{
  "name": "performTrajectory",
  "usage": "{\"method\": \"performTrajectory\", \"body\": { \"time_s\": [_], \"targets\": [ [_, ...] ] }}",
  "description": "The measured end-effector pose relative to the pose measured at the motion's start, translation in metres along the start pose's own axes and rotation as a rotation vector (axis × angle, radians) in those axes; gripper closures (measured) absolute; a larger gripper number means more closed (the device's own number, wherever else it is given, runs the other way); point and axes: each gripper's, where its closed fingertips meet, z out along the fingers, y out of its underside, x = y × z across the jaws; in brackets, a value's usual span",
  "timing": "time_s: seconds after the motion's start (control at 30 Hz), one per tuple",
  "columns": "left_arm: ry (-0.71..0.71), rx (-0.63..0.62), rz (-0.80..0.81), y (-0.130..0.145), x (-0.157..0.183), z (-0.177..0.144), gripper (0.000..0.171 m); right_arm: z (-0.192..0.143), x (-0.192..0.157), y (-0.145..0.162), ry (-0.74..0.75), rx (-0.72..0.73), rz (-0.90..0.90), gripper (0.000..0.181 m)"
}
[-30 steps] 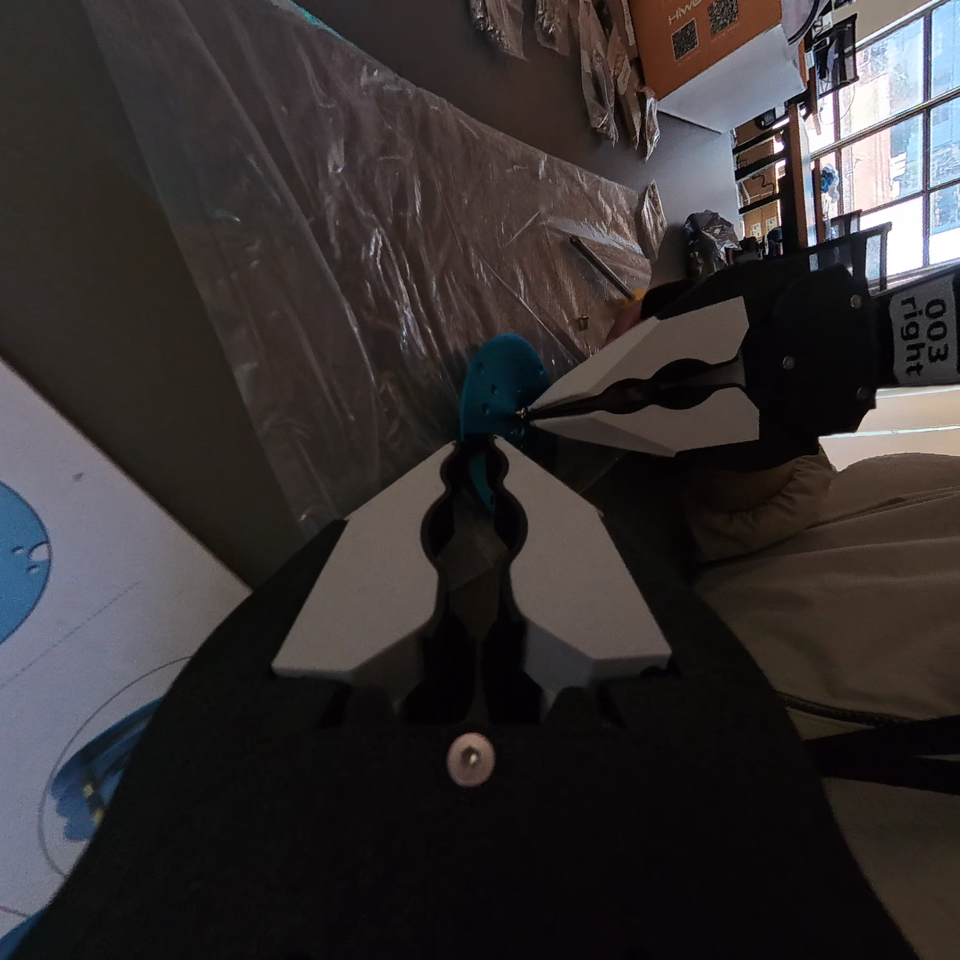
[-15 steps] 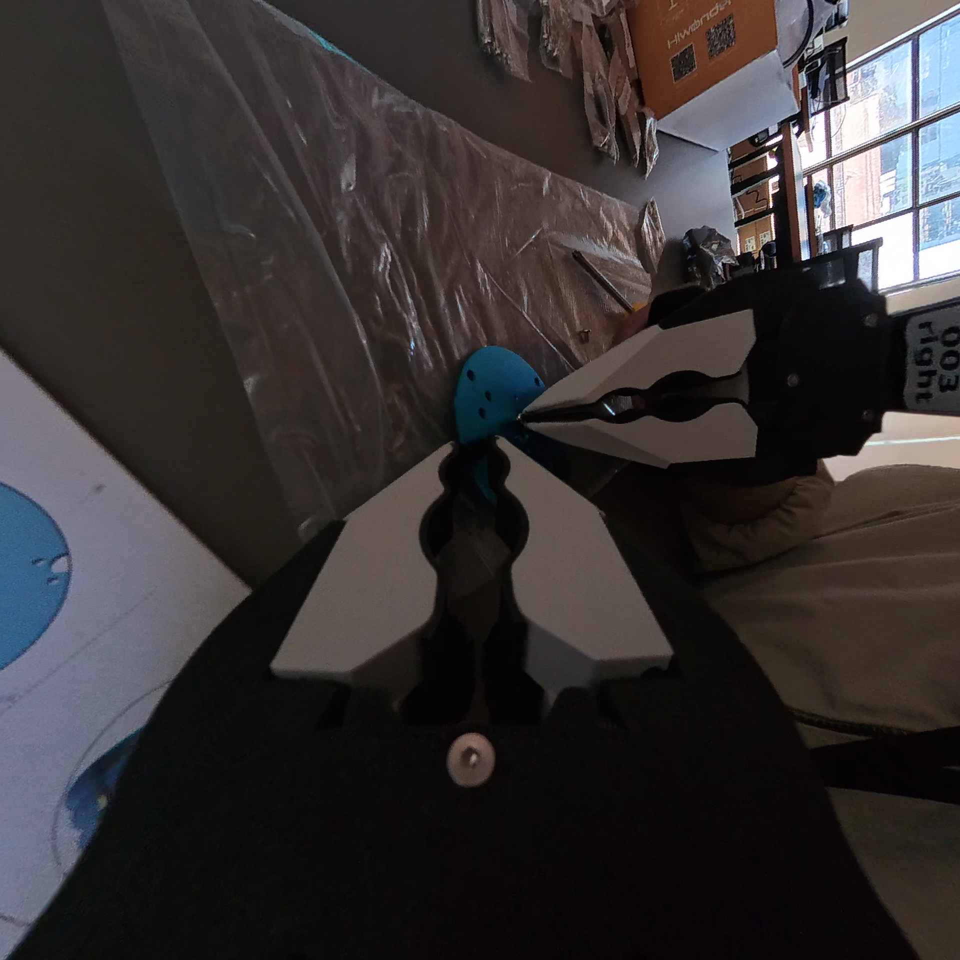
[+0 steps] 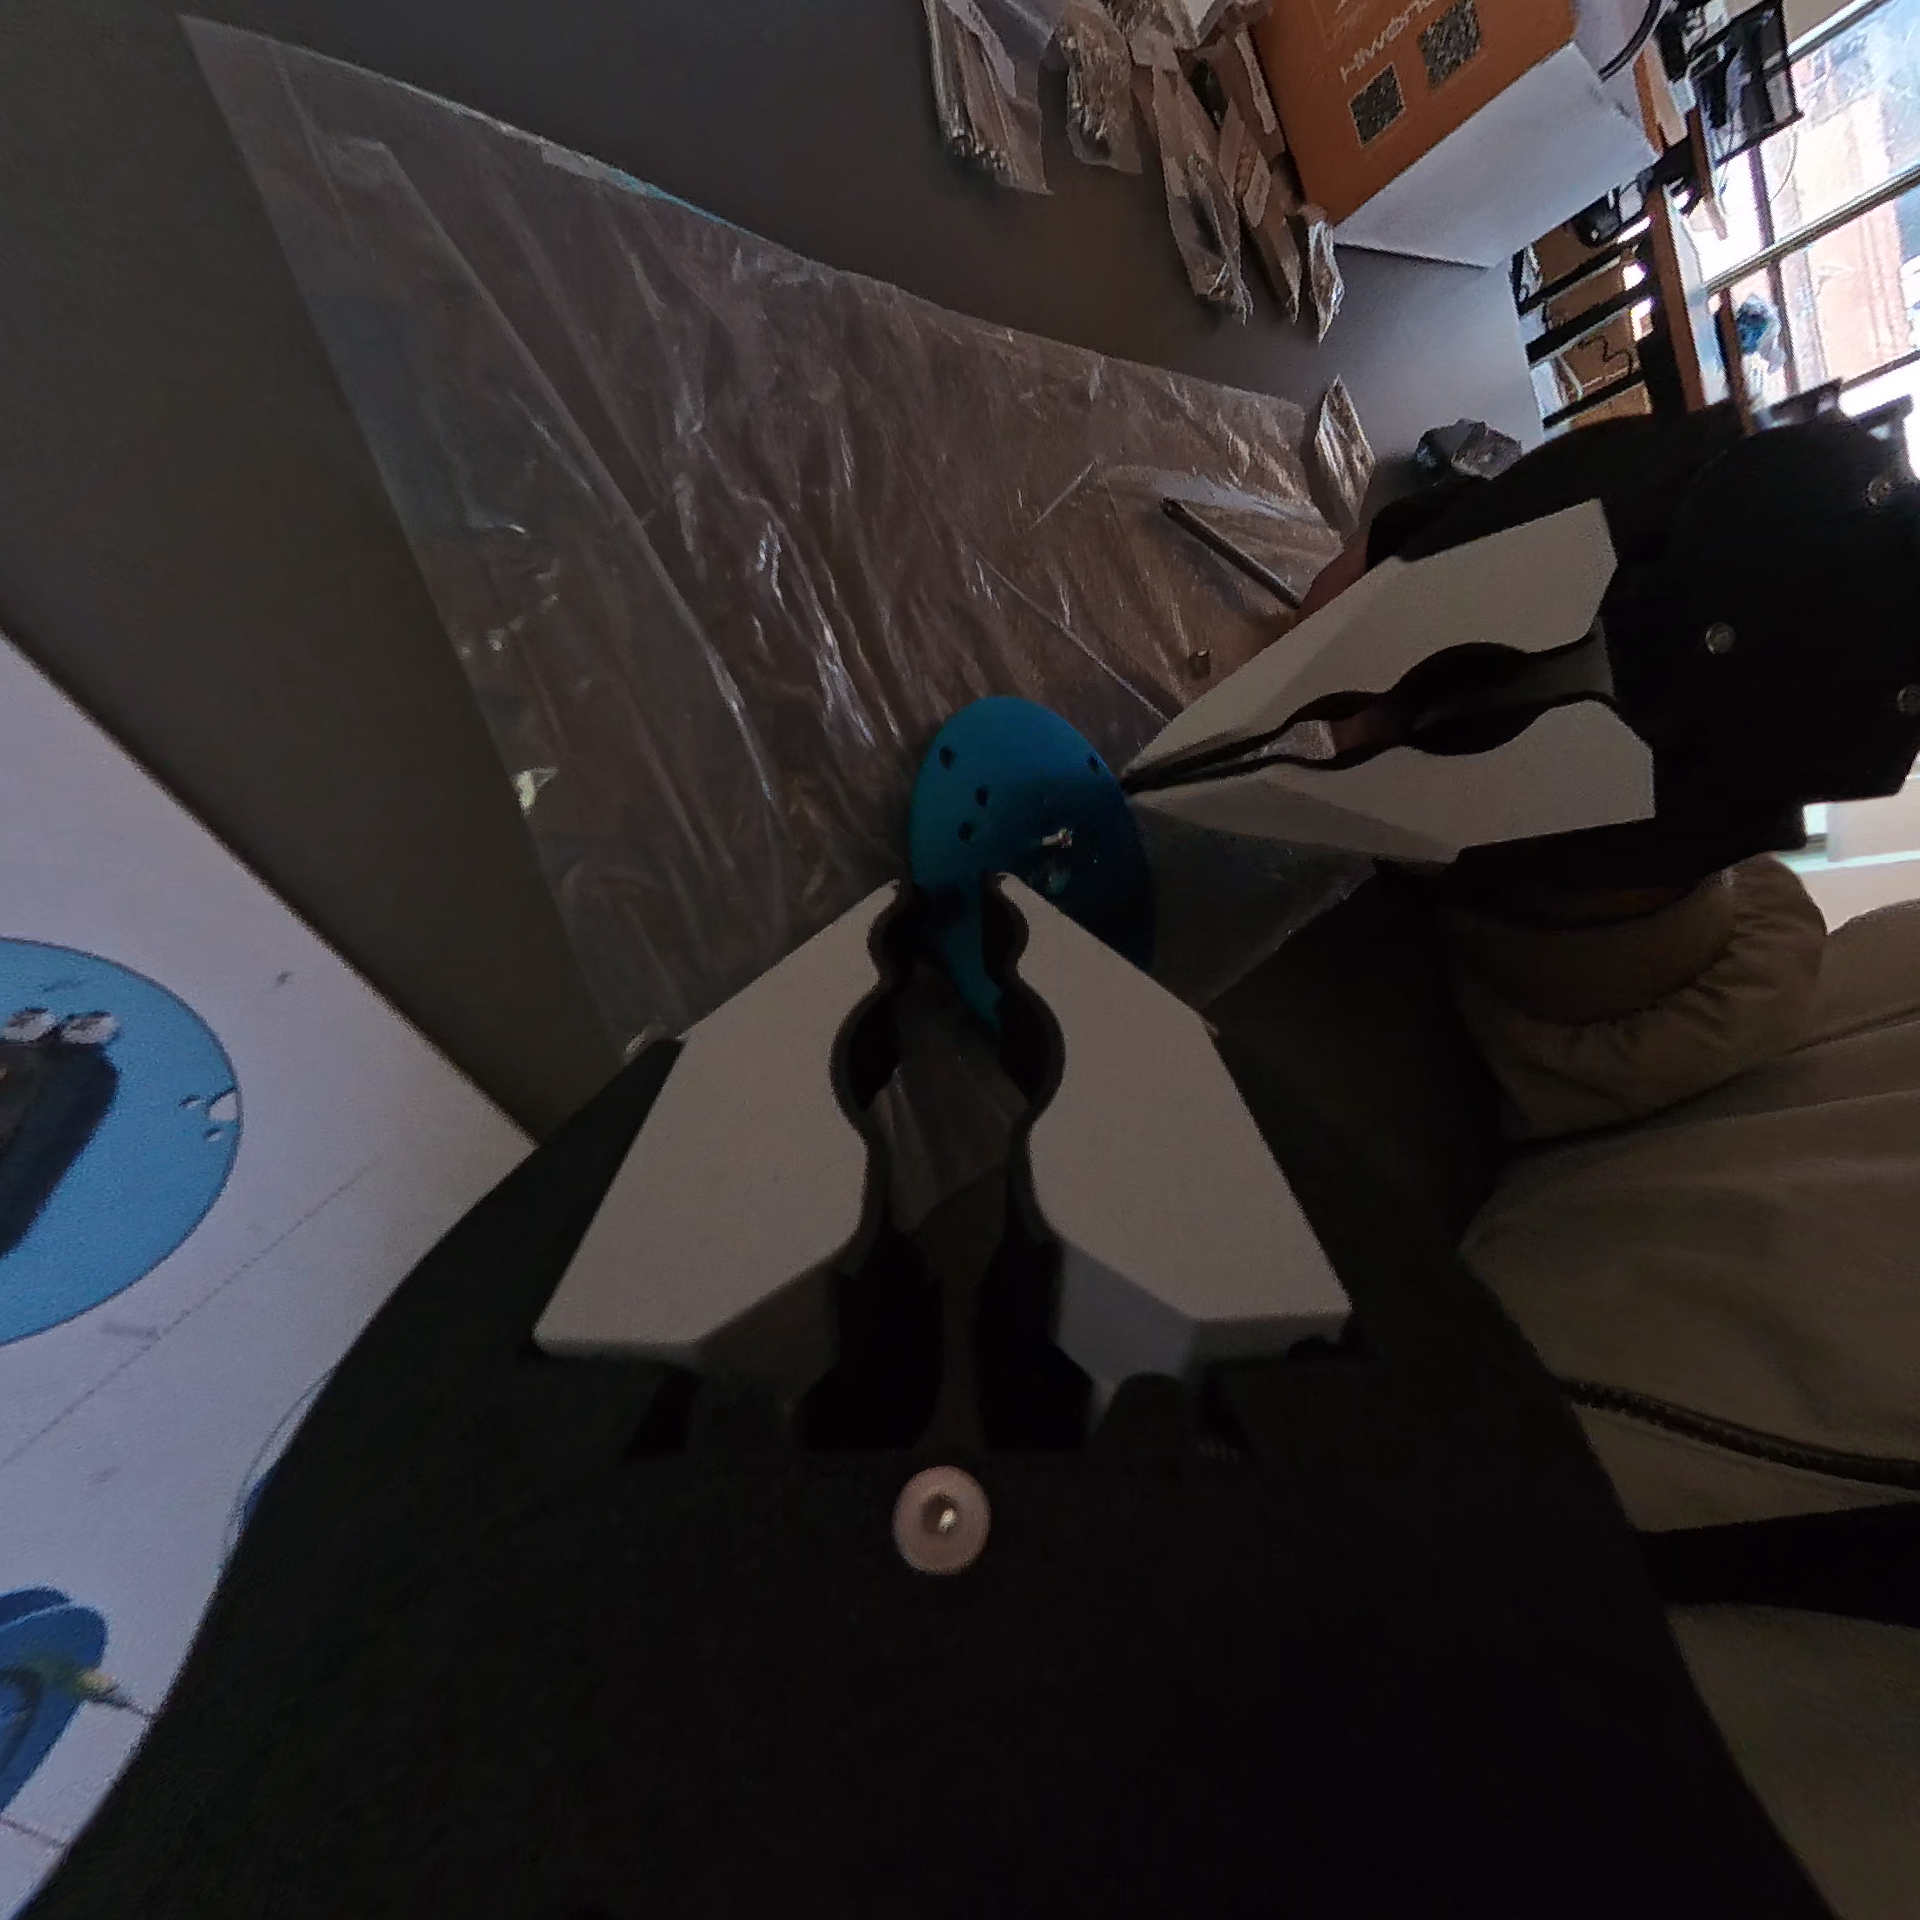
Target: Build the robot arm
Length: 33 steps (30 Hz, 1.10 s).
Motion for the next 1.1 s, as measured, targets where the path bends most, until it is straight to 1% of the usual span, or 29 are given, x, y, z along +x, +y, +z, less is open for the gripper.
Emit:
{"method": "performTrajectory", "body": {
  "time_s": [0.07,0.13,0.17,0.23,0.3,0.33,0.4,0.47,0.53,0.63,0.7,0.77,0.87,0.9,0.97,1.03,1.1],
  "targets": [
    [0.0,0.028,-0.007,-0.004,-0.001,-0.004,0.155,-0.01,0.005,-0.004,-0.005,0.039,0.034,0.181],
    [-0.025,0.073,0.028,-0.013,-0.004,-0.012,0.15,-0.024,0.012,-0.005,-0.003,0.071,0.069,0.181],
    [-0.022,0.1,0.059,-0.018,-0.002,-0.016,0.15,-0.032,0.017,-0.001,0.011,0.07,0.077,0.179],
    [-0.012,0.132,0.157,-0.023,0.005,-0.024,0.148,-0.052,0.028,0.016,0.046,0.03,0.083,0.172],
    [-0.039,0.121,0.303,-0.021,0.008,-0.026,0.148,-0.073,0.037,0.042,0.085,-0.033,0.106,0.162],
    [-0.059,0.117,0.373,-0.019,0.008,-0.026,0.148,-0.085,0.042,0.054,0.116,-0.05,0.12,0.16],
    [-0.062,0.147,0.462,-0.021,0.014,-0.029,0.149,-0.108,0.045,0.072,0.164,-0.032,0.146,0.155],
    [-0.015,0.185,0.517,-0.025,0.026,-0.031,0.151,-0.127,0.046,0.088,0.226,-0.006,0.17,0.149],
    [0.019,0.151,0.571,-0.019,0.033,-0.027,0.15,-0.138,0.047,0.106,0.297,-0.015,0.188,0.142],
    [0.034,0.111,0.651,-0.011,0.039,-0.019,0.15,-0.141,0.041,0.123,0.327,-0.03,0.226,0.14],
    [0.061,0.106,0.679,-0.01,0.047,-0.016,0.15,-0.14,0.04,0.133,0.347,-0.054,0.236,0.139],
    [0.076,0.113,0.726,-0.011,0.056,-0.016,0.151,-0.137,0.038,0.135,0.349,-0.055,0.234,0.141],
    [0.053,0.099,0.86,-0.015,0.064,-0.012,0.15,-0.137,0.042,0.136,0.401,-0.078,0.195,0.16],
    [0.033,0.097,0.915,-0.017,0.066,-0.01,0.15,-0.137,0.042,0.136,0.414,-0.087,0.173,0.164],
    [-0.009,0.08,1.028,-0.02,0.068,-0.004,0.149,-0.138,0.044,0.134,0.437,-0.092,0.144,0.164],
    [-0.083,0.07,1.135,-0.026,0.071,0.004,0.144,-0.141,0.045,0.124,0.428,-0.087,0.142,0.164],
    [-0.175,0.048,1.282,-0.03,0.074,0.013,0.141,-0.144,0.036,0.101,0.342,-0.061,0.136,0.164]
  ]
}}
